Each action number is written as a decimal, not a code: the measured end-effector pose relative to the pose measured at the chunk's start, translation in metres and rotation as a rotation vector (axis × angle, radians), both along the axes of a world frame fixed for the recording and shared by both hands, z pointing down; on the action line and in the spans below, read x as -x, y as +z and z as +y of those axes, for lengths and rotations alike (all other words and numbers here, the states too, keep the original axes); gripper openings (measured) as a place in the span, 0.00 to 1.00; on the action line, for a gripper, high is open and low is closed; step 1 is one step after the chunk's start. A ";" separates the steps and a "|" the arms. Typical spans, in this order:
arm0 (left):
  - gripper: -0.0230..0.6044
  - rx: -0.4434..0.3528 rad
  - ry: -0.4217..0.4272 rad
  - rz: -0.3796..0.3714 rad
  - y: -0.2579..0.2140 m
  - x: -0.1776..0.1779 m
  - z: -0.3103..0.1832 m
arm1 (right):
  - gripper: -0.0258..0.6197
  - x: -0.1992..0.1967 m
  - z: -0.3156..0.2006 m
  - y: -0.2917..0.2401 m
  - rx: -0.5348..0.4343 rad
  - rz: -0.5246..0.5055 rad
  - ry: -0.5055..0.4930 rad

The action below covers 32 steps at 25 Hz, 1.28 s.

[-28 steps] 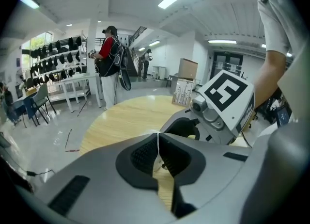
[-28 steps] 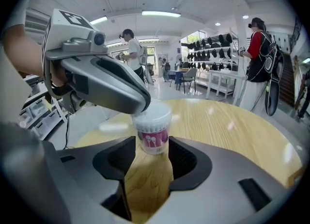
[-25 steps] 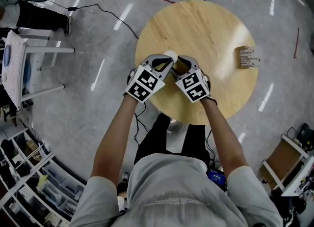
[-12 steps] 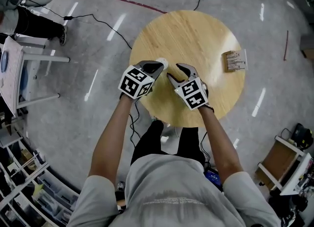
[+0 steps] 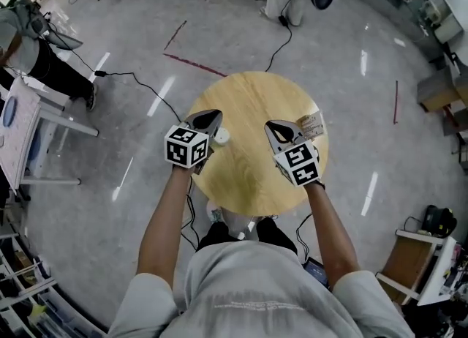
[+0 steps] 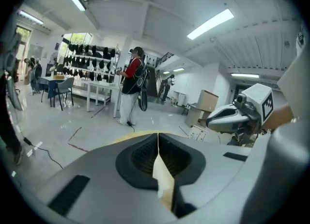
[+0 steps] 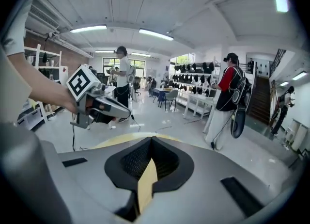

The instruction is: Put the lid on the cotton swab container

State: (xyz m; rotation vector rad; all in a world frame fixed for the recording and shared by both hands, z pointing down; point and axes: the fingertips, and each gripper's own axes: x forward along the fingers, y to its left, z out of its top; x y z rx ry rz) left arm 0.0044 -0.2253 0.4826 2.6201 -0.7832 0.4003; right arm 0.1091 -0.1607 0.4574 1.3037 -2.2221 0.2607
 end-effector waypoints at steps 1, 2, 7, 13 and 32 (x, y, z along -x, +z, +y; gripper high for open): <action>0.07 -0.033 0.000 -0.007 -0.014 -0.001 0.003 | 0.08 -0.004 -0.001 -0.017 -0.022 -0.005 0.006; 0.07 -0.075 0.008 -0.018 -0.029 -0.003 0.006 | 0.08 -0.008 0.000 -0.033 -0.043 -0.009 0.008; 0.07 -0.260 0.023 0.009 -0.119 0.005 0.017 | 0.08 -0.032 0.005 -0.109 -0.157 0.042 -0.007; 0.07 -0.452 0.032 -0.014 -0.208 0.009 0.026 | 0.08 -0.048 0.009 -0.201 -0.330 0.061 0.007; 0.07 -0.724 0.056 -0.071 -0.303 -0.007 0.056 | 0.08 -0.045 0.034 -0.295 -0.550 0.099 0.003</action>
